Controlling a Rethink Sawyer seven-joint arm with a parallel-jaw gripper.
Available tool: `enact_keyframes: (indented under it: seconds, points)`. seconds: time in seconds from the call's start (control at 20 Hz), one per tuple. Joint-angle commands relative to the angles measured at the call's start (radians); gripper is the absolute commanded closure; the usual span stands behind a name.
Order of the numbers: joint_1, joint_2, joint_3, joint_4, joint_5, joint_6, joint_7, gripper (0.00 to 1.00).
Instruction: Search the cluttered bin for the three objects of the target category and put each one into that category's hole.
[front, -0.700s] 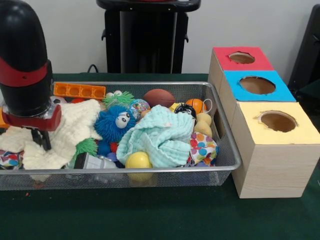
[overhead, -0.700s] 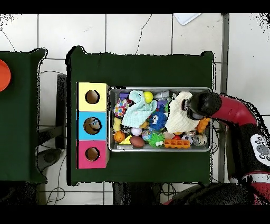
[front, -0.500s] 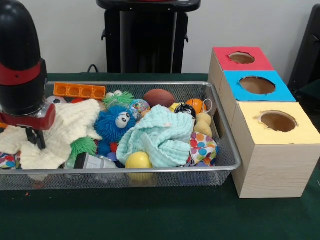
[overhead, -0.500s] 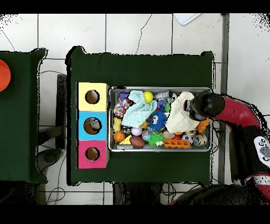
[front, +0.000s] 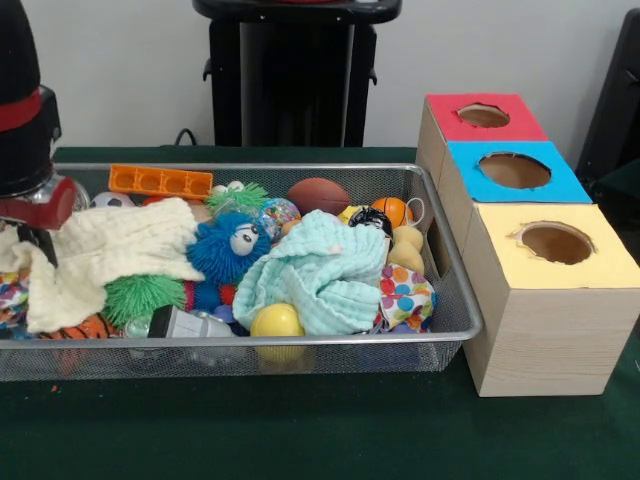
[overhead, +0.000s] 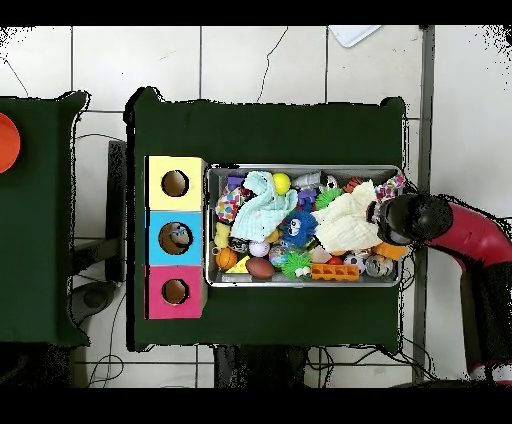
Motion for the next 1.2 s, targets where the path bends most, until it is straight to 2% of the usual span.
enact_keyframes:
  seconds: [0.05,0.25,0.55,0.95,1.2]
  points:
    - [0.013,-0.135,0.041,0.145,-0.014,0.063,-0.141,1.00]
    - [0.064,-0.226,0.027,0.210,0.008,0.095,-0.077,1.00]
    - [0.137,-0.269,0.013,0.253,0.040,0.098,0.032,1.00]
    - [0.266,-0.252,-0.034,0.266,0.100,0.049,0.206,1.00]
    - [0.330,-0.243,-0.078,0.268,0.143,0.028,0.261,1.00]
